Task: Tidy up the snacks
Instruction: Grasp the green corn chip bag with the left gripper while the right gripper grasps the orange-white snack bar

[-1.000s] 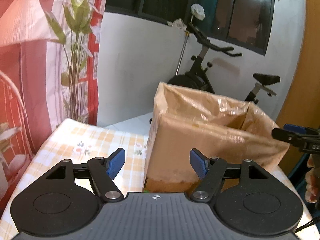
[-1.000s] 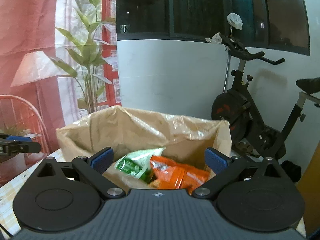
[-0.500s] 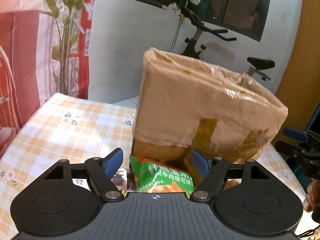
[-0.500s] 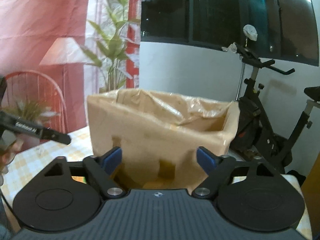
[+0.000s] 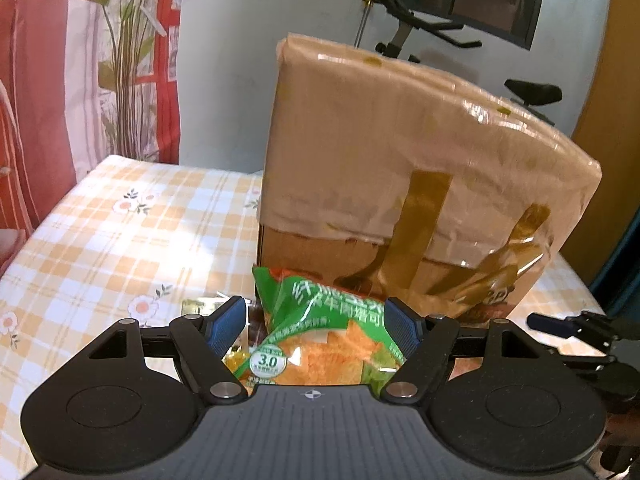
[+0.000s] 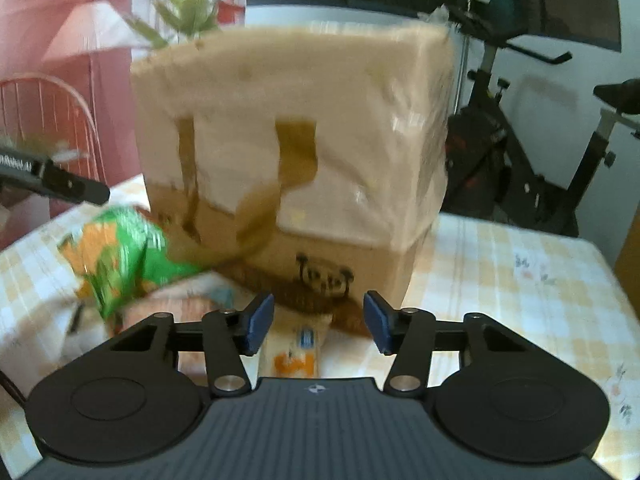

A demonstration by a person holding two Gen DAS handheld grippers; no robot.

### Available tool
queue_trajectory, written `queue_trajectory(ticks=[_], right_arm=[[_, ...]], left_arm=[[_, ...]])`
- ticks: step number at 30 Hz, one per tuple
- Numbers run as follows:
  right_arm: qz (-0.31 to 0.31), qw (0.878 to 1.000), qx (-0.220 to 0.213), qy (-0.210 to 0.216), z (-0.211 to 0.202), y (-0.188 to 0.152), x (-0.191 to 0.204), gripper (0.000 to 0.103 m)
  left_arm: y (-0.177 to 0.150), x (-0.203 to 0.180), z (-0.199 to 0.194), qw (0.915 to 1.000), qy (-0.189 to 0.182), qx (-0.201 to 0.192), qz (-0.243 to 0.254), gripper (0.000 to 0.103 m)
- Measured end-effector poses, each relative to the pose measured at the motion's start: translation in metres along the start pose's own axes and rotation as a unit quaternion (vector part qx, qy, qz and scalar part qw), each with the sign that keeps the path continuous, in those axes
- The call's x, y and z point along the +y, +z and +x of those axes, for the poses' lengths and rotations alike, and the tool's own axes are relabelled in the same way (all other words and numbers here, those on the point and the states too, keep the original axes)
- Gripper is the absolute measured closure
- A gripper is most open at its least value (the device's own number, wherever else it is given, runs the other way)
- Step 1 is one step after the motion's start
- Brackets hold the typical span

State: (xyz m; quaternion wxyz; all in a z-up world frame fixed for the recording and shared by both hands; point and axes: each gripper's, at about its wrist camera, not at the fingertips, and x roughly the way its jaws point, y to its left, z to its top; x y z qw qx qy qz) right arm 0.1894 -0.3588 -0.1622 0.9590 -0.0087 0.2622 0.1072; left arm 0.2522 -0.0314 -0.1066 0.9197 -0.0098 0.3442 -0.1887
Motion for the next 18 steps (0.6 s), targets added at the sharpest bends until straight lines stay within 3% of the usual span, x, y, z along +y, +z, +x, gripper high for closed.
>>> queue_trajectory(ticks=[11, 18], right_arm=[[0.016, 0.999, 0.042, 0.027, 0.021, -0.026, 0.005, 0.058], [0.03, 0.998, 0.038, 0.031, 0.021, -0.03, 0.002, 0.064]], left_arm=[[-0.004, -0.006, 0.007, 0.9999, -0.01, 0.011, -0.001, 0.025], [-0.005, -0.015, 0.017, 0.9995, 0.01, 0.024, 0.016, 0.016]])
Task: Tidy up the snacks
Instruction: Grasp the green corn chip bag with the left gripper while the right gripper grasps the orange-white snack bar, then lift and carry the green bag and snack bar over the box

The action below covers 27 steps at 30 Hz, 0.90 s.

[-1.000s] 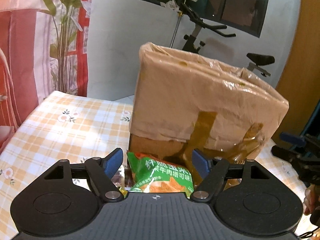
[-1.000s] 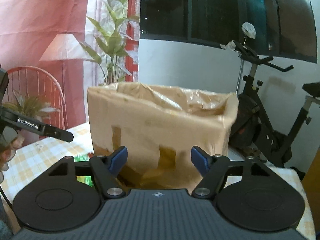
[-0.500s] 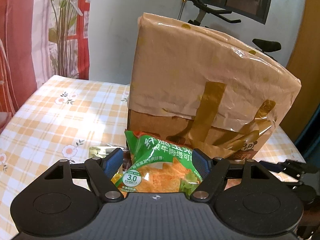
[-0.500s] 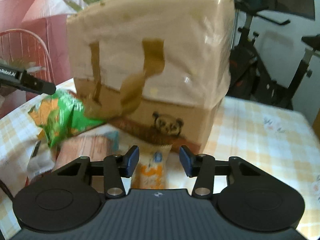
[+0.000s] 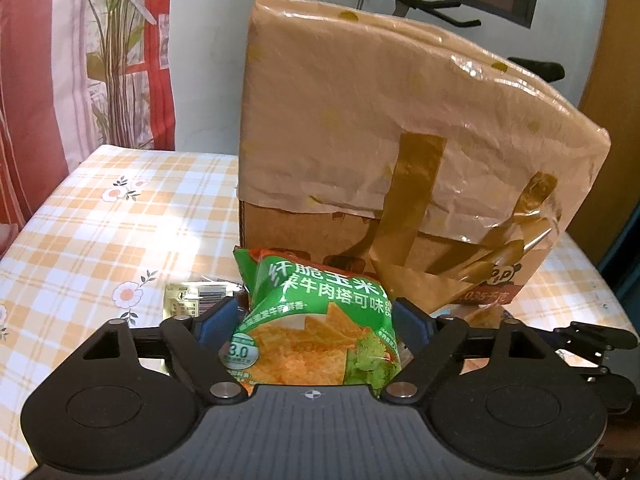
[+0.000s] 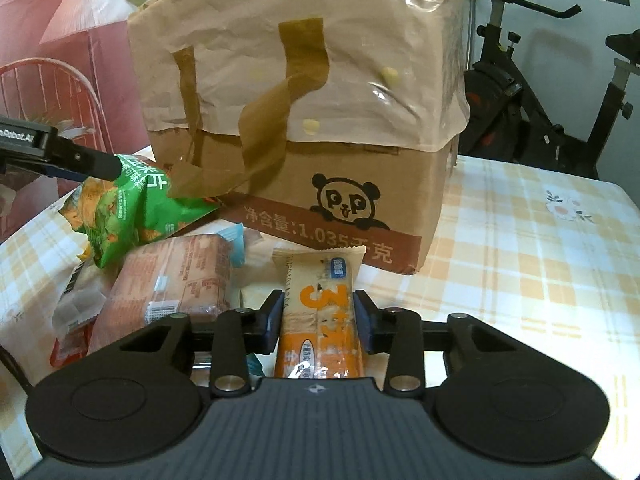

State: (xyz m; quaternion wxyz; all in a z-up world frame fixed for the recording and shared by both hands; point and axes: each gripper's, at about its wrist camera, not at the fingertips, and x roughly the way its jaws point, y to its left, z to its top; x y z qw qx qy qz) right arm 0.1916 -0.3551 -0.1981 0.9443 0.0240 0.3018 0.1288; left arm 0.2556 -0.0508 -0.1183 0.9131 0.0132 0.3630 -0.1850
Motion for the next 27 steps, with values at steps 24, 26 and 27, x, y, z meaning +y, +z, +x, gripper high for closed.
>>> queue_trajectory(ticks=[24, 26, 27], right_arm=[[0.014, 1.0, 0.001, 0.007, 0.001, -0.001, -0.002, 0.064], [0.014, 1.0, 0.001, 0.007, 0.002, -0.001, -0.002, 0.064], [0.014, 1.0, 0.001, 0.007, 0.001, -0.001, -0.002, 0.064]], left_arm=[[-0.015, 0.004, -0.013, 0.999, 0.022, -0.039, -0.009, 0.02], [-0.015, 0.004, -0.02, 0.9985, 0.022, -0.048, -0.013, 0.02], [-0.016, 0.005, -0.023, 0.9983, 0.023, -0.051, -0.014, 0.02]])
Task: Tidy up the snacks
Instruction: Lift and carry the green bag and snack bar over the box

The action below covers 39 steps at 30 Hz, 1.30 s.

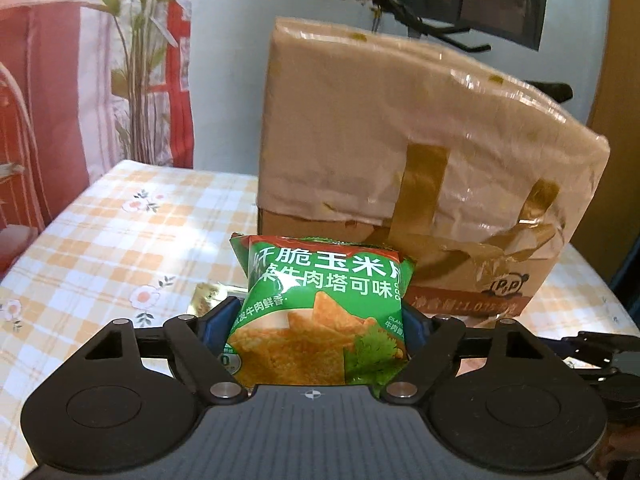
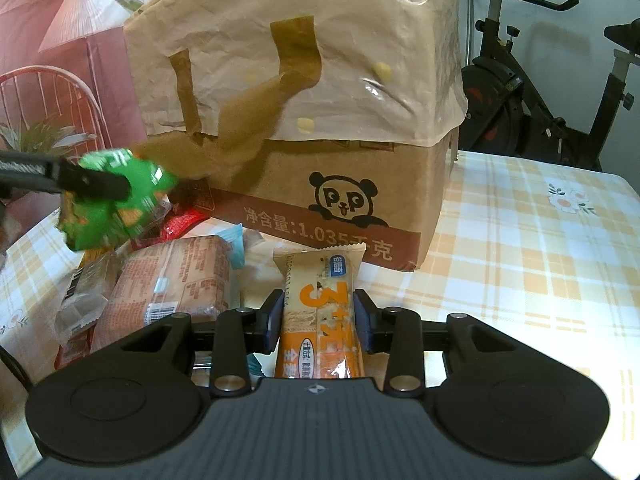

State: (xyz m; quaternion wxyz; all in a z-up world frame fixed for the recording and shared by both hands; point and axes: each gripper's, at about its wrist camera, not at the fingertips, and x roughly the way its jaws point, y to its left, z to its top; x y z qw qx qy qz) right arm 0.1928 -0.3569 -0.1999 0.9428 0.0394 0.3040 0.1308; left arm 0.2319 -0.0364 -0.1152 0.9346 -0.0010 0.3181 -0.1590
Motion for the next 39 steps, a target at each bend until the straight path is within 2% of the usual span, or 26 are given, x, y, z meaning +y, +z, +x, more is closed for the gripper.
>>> queue_trajectory(ticks=[10, 22, 39], right_arm=[[0.005, 1.0, -0.001, 0.0, -0.002, -0.001, -0.002, 0.064], [-0.003, 1.0, -0.013, -0.026, -0.012, 0.003, 0.004, 0.065], [-0.015, 0.996, -0.083, -0.031, -0.058, 0.034, 0.02, 0.065]], left_arm=[[-0.005, 0.006, -0.016, 0.9993, 0.023, -0.008, -0.027, 0.02], [-0.004, 0.011, -0.028, 0.9984, 0.019, -0.032, -0.041, 0.02], [0.005, 0.008, -0.044, 0.997, 0.008, -0.07, -0.03, 0.02]])
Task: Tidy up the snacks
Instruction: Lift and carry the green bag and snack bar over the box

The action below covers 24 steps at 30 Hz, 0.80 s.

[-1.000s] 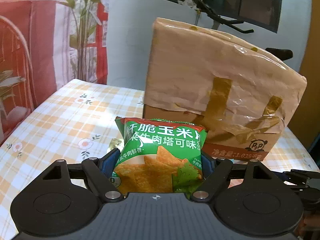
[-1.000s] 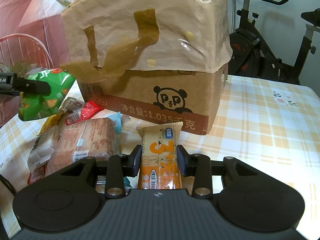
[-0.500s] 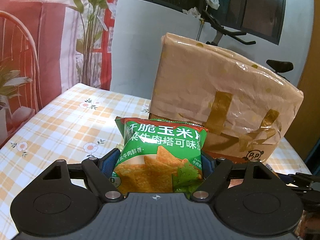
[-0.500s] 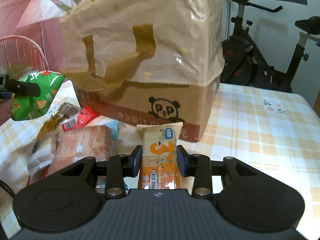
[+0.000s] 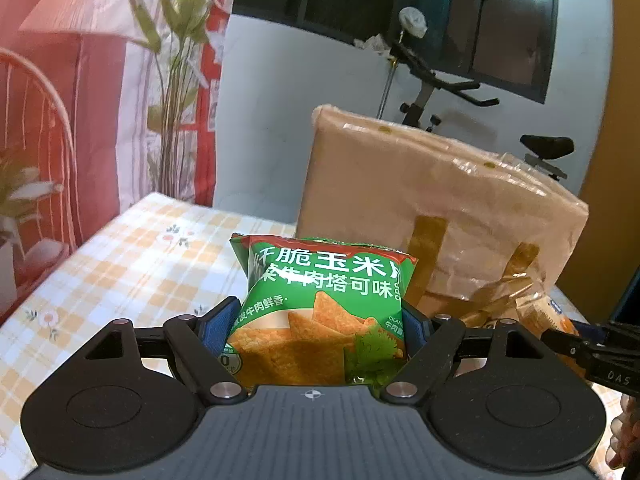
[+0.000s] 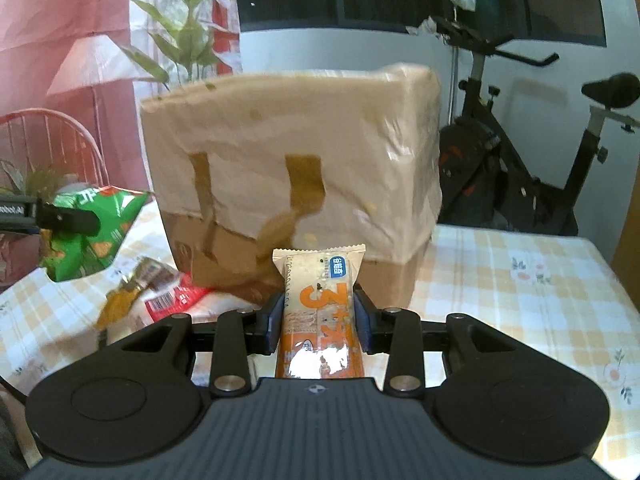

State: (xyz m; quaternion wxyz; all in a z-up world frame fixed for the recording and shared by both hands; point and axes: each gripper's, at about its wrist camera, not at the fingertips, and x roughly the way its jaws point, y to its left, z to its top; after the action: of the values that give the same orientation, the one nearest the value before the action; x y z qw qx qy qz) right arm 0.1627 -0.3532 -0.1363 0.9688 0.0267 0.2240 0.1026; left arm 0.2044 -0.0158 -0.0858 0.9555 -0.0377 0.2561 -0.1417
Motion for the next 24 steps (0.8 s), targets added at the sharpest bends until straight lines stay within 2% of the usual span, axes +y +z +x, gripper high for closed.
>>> queue_trajectory(ticks=[14, 24], right_arm=[[-0.023, 0.996, -0.077, 0.028, -0.03, 0.043, 0.023, 0.065], [-0.041, 0.99, -0.125, 0.046, -0.041, 0.092, 0.029, 0.065]], left_arm=[[0.037, -0.014, -0.022, 0.9968, -0.026, -0.069, 0.032, 0.02], [0.074, -0.033, -0.028, 0.9909, -0.054, -0.114, 0.048, 0.02]])
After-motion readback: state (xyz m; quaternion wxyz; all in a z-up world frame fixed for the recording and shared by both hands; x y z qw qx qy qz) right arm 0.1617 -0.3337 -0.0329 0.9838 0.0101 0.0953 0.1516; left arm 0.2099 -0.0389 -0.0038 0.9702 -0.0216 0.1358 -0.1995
